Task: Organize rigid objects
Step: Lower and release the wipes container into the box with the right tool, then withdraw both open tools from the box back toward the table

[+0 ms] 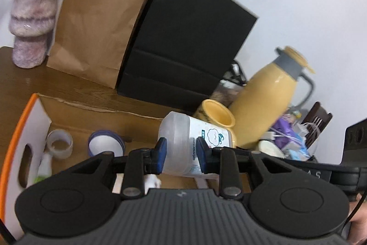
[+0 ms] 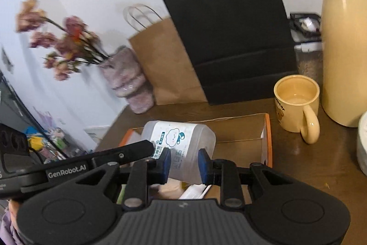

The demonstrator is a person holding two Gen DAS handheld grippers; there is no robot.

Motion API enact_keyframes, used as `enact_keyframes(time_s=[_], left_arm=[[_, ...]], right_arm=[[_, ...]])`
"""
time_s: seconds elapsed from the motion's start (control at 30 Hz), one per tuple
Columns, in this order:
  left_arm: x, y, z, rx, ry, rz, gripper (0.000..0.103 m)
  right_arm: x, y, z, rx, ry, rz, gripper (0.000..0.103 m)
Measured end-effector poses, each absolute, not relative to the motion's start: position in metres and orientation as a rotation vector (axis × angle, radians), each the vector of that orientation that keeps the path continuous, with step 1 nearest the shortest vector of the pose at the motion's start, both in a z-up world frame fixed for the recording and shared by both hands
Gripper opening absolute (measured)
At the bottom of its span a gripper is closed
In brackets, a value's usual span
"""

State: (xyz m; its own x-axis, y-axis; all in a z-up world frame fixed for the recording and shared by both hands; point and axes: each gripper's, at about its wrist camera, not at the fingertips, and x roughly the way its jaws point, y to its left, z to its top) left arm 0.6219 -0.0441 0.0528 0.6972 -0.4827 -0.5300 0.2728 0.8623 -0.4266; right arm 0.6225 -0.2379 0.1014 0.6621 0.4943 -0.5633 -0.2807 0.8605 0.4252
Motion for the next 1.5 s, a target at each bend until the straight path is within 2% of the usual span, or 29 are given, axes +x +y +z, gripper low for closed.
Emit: enact_keyframes(time_s=[0.33,0.37,0.4,0.43,0.57,0.6,0.63,0.67,0.77,0.83,0.87,0.93,1.1,1.37,1.5], left_arm=[[0.701,-0.069,-0.022,-0.346,0.854,-0.370,0.029],[0.704,-0.073,-0.029,-0.347,0.870,-0.371,0.035],[0.704,-0.073,-0.031,-0.351,0.871,-0.366,0.035],[0.703,-0.073,-0.029,-0.340,0.871,-0.350,0.036],[0.685,-0.067,-0.003,-0.238,0.789,-0.323,0.054],[0.680,-0.063,0.004,-0.218,0.778,-0.312,0.056],[0.673,-0.058,0.012,-0.196,0.764,-0.289,0.061],[0.664,-0.051,0.021,-0.163,0.740,-0.256,0.072],[0.635,-0.031,0.038,-0.047,0.686,-0.152,0.084],[0.616,-0.023,0.043,0.032,0.675,-0.102,0.096],[0.604,-0.018,0.046,0.063,0.661,-0.068,0.101],[0.580,-0.012,0.051,0.109,0.634,-0.022,0.103],[0.529,0.001,0.069,0.098,0.599,-0.012,0.103],[0.452,0.008,0.086,0.065,0.436,0.025,0.103],[0.404,0.012,0.078,0.041,0.359,0.012,0.103]], right_arm=[[0.701,-0.231,0.034,0.212,0.846,0.326,0.022],[0.700,-0.228,0.030,0.168,0.825,0.294,0.017],[0.698,-0.222,0.028,0.108,0.787,0.267,0.017],[0.696,-0.217,0.027,0.076,0.778,0.264,0.018],[0.686,-0.209,0.033,0.034,0.759,0.259,0.021],[0.682,-0.208,0.036,0.030,0.754,0.255,0.022],[0.677,-0.209,0.041,0.029,0.748,0.253,0.024],[0.671,-0.210,0.047,0.026,0.741,0.253,0.026],[0.648,-0.212,0.067,-0.017,0.703,0.236,0.042],[0.629,-0.215,0.077,-0.074,0.678,0.203,0.062],[0.620,-0.216,0.081,-0.089,0.672,0.196,0.068],[0.598,-0.218,0.087,-0.092,0.645,0.201,0.093],[0.542,-0.210,0.100,-0.137,0.563,0.172,0.103],[0.479,-0.210,0.098,-0.045,0.487,0.145,0.103],[0.429,-0.217,0.090,0.021,0.382,0.139,0.103]])
